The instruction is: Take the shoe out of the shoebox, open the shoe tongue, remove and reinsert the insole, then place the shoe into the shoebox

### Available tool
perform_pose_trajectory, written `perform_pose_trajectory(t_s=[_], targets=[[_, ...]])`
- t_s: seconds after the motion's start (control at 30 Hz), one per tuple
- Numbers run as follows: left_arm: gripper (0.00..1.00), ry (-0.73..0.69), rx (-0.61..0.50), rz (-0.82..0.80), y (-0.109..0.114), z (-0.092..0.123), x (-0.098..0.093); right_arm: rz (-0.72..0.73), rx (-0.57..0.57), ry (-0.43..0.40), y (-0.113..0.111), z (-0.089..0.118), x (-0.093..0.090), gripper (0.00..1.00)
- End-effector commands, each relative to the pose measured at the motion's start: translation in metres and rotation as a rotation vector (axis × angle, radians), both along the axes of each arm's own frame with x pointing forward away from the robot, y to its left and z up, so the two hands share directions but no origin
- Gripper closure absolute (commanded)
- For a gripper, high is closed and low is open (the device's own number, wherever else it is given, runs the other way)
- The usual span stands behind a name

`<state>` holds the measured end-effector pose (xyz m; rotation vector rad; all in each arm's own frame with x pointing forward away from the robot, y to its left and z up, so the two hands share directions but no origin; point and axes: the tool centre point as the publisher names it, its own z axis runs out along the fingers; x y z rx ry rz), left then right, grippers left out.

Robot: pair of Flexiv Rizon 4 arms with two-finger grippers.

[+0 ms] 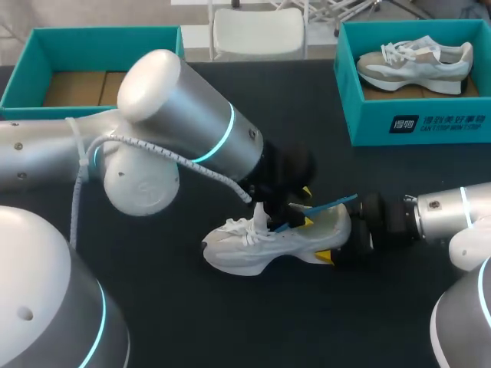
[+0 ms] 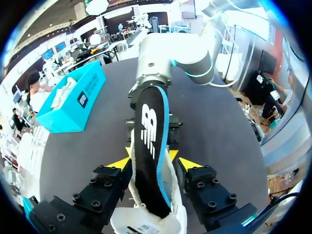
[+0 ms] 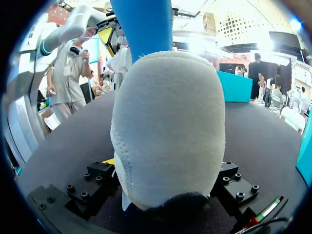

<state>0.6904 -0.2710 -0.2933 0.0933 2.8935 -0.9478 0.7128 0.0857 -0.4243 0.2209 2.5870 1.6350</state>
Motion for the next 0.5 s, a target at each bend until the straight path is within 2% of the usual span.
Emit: perform_pose_trajectory(t_s=[0.03,0.17,0.2,0.5], targets=[[0.51,-0.028,0.008,0.026,-0.009,-0.006,0.000,-0.003,-0.003,-0.001,0.003,-0.005,0.000,1.00],[0.50,-0.064,0.029,0.047,-0.015,-0.013,0.000,-0.003,-0.003,-0.001,0.003,-0.005,0.000,1.00],[0.50,-0.033,0.009,0.032,-0.016,-0.014,0.000,-0.003,-0.003,-0.001,0.003,-0.005,0.000,1.00],[0.54,-0.052,0.014,0.064,-0.023,-0.018,0.006,-0.003,-0.003,-0.001,0.003,-0.005,0.000,1.00]])
